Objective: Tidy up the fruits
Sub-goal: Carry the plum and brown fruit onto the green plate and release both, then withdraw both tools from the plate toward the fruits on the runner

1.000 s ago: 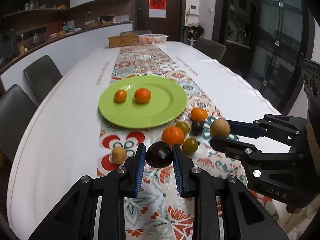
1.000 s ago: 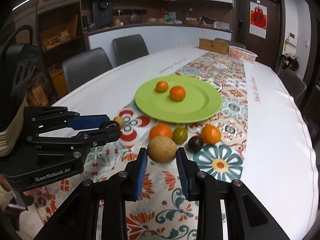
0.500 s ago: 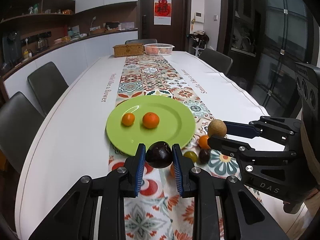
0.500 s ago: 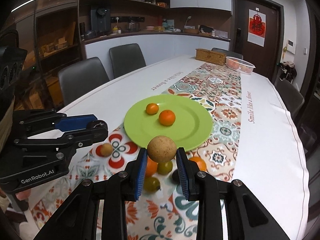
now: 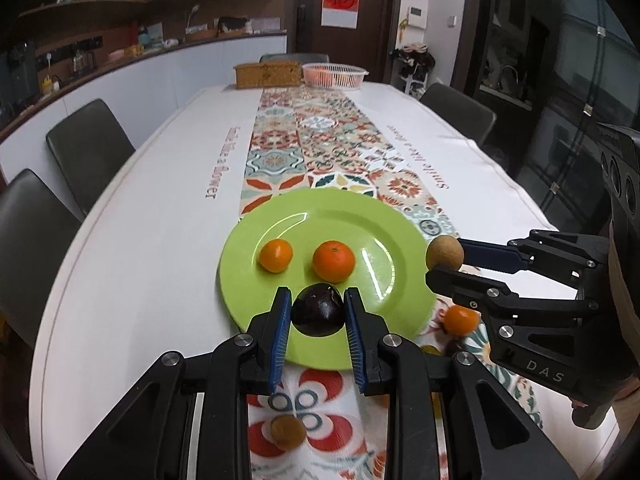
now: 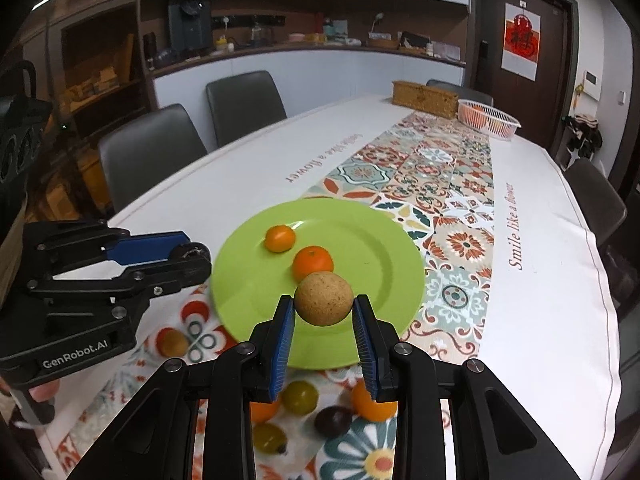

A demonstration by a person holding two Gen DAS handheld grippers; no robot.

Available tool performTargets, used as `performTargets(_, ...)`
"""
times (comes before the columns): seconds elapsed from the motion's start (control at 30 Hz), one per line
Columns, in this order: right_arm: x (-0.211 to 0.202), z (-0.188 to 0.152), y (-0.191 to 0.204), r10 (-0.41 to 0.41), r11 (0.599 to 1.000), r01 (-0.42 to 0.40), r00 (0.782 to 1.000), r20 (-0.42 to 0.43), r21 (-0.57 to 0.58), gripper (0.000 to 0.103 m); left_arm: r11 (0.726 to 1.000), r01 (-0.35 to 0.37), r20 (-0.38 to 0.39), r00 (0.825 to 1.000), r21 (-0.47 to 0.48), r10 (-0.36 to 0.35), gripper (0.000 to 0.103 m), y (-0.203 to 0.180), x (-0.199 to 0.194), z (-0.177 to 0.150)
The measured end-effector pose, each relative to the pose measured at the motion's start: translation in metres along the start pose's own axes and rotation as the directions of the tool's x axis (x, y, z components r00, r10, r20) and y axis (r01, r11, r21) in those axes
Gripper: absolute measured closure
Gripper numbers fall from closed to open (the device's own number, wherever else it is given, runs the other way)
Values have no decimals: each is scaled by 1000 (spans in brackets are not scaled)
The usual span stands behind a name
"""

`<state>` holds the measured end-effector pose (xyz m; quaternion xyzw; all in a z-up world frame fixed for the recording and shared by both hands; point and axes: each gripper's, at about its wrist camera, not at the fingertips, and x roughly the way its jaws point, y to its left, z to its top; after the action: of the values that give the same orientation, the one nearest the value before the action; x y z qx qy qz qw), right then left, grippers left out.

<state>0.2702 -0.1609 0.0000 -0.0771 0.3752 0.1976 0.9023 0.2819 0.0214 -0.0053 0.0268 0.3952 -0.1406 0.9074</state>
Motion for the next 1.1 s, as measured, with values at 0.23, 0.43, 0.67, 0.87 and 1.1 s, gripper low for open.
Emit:
performTargets(0.23, 38, 7, -14, 11, 1000, -9, 997, -82, 28, 72, 999, 19, -76, 997, -39, -22, 76, 15, 38, 6)
performTargets(0.43, 55, 10, -17, 20, 999, -15, 993, -113, 44, 72, 998, 17, -105, 994, -57, -23, 76, 20, 52, 11)
performTargets(0.67, 56, 12, -20, 24, 997, -15, 993, -115, 71, 64, 998, 10, -105, 994, -58, -16, 64, 22, 47, 13)
performTargets(0.87, 37, 9, -16, -3, 999, 6, 997, -76, 43, 60, 999, -47, -60, 997, -13, 46, 56, 13, 18, 7)
performTargets(1.1, -6, 3, -7, -44, 999, 44, 999, -13, 27, 60, 994, -104, 19, 994, 15, 104, 46, 1, -29, -3)
